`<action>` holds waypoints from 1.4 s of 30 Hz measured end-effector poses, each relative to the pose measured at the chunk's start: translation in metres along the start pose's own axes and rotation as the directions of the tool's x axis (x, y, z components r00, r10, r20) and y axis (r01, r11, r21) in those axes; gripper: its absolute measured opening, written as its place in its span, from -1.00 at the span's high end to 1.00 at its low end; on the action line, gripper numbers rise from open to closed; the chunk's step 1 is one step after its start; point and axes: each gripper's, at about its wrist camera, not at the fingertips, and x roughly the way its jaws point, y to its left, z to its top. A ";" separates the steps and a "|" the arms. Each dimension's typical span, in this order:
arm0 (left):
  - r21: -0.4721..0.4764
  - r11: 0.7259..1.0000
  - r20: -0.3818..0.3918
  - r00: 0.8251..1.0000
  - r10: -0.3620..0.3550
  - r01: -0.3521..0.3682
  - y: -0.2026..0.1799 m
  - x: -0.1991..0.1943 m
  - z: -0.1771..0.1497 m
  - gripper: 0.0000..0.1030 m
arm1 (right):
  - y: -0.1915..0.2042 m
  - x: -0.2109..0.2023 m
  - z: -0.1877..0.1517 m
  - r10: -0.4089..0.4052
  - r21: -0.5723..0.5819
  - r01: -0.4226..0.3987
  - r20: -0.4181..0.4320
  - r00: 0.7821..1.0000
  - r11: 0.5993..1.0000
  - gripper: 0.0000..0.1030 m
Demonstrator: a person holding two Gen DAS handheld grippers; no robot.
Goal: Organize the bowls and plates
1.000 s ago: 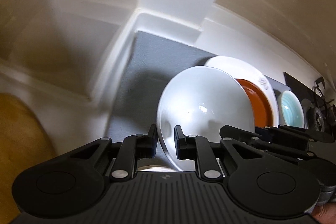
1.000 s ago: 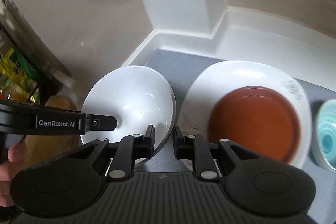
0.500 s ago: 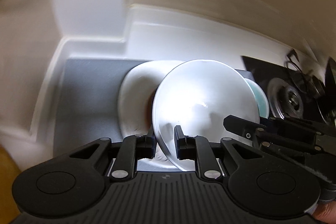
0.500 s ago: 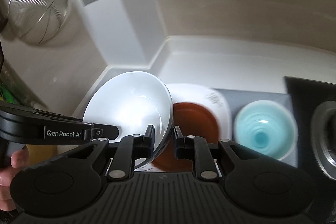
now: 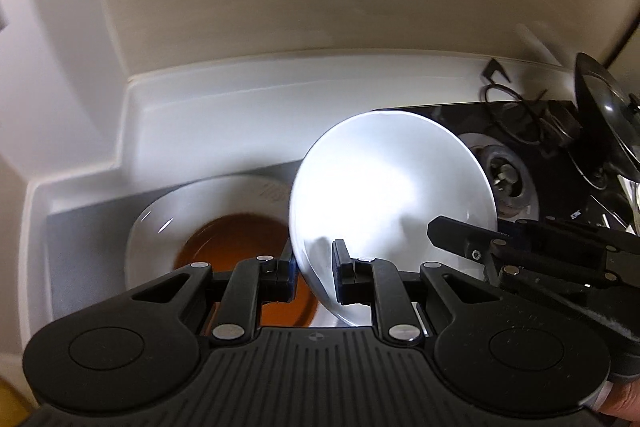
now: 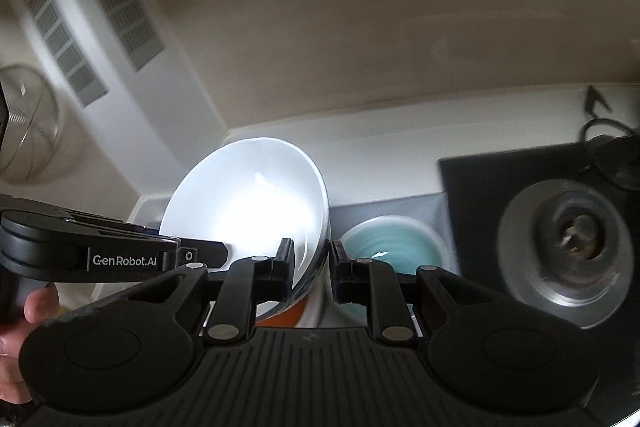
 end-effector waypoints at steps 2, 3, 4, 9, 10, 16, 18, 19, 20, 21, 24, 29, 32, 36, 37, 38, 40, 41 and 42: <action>-0.001 1.000 -0.011 1.000 -0.017 0.017 -0.007 0.007 0.008 0.65 | -0.011 -0.004 0.006 -0.009 0.012 0.009 0.014 1.000 1.000 0.62; 0.000 1.000 -0.020 1.000 -0.023 0.023 -0.011 0.010 0.010 0.65 | -0.016 -0.005 0.009 -0.014 0.017 0.014 0.018 1.000 1.000 0.62; -0.002 1.000 -0.029 0.999 -0.029 0.028 -0.014 0.014 0.013 0.64 | -0.021 -0.006 0.012 -0.019 0.021 0.018 0.023 1.000 1.000 0.62; 0.016 0.999 -0.060 0.998 -0.030 0.031 -0.030 0.033 0.023 0.62 | -0.043 0.005 0.023 -0.028 0.030 0.027 0.008 1.000 0.999 0.63; 0.026 0.999 -0.064 0.998 -0.024 0.025 -0.033 0.037 0.024 0.62 | -0.046 0.008 0.023 -0.028 0.031 0.027 0.001 1.000 0.999 0.63; 0.018 1.000 -0.134 0.991 0.004 -0.002 -0.038 0.071 0.031 0.61 | -0.067 0.037 0.017 -0.019 0.042 0.021 -0.048 0.999 0.999 0.62; 0.017 1.000 -0.159 0.987 0.014 -0.012 -0.038 0.083 0.032 0.61 | -0.073 0.047 0.014 -0.018 0.045 0.021 -0.066 0.998 0.999 0.63; 0.018 1.000 -0.171 0.985 0.020 -0.017 -0.037 0.089 0.032 0.61 | -0.076 0.053 0.011 -0.015 0.049 0.019 -0.075 0.997 0.999 0.62; 0.018 1.000 -0.181 0.983 0.023 -0.020 -0.036 0.094 0.032 0.61 | -0.079 0.057 0.009 -0.012 0.052 0.016 -0.081 0.997 0.999 0.63; 0.019 1.000 -0.188 0.982 0.025 -0.022 -0.035 0.098 0.031 0.61 | -0.081 0.061 0.007 -0.008 0.057 0.013 -0.084 0.996 0.998 0.63; 0.024 0.999 -0.206 0.978 0.031 -0.026 -0.035 0.111 0.030 0.61 | -0.089 0.072 0.000 0.007 0.098 0.002 -0.091 0.996 0.995 0.63; 0.039 0.998 -0.230 0.972 0.053 -0.045 -0.036 0.128 0.027 0.61 | -0.092 0.085 -0.009 0.002 0.085 0.007 -0.110 0.994 0.996 0.62; 0.045 0.997 -0.244 0.967 0.070 -0.061 -0.038 0.137 0.024 0.61 | -0.092 0.094 -0.013 0.000 0.071 0.009 -0.136 0.991 0.997 0.63; 0.054 0.996 -0.247 0.965 0.086 -0.075 -0.041 0.147 0.021 0.61 | -0.092 0.102 -0.017 -0.005 0.042 0.012 -0.162 0.987 0.999 0.62; 0.057 0.995 -0.247 0.965 0.090 -0.079 -0.041 0.148 0.021 0.60 | -0.091 0.104 -0.017 -0.010 0.033 0.016 -0.166 0.986 0.999 0.62; 0.058 0.995 -0.248 0.964 0.092 -0.080 -0.041 0.149 0.021 0.60 | -0.091 0.105 -0.017 -0.015 0.023 0.019 -0.171 0.985 1.000 0.62; 0.057 0.995 -0.250 0.964 0.092 -0.080 -0.041 0.152 0.020 0.60 | -0.089 0.109 -0.018 -0.024 0.012 0.026 -0.179 0.984 1.000 0.63; 0.067 0.994 -0.247 0.964 0.096 -0.082 -0.041 0.152 0.020 0.60 | -0.089 0.110 -0.019 -0.026 0.009 0.028 -0.183 0.983 1.000 0.63; 0.075 0.994 -0.245 0.964 0.099 -0.083 -0.042 0.151 0.020 0.60 | -0.089 0.111 -0.020 -0.030 0.003 0.031 -0.186 0.982 1.000 0.63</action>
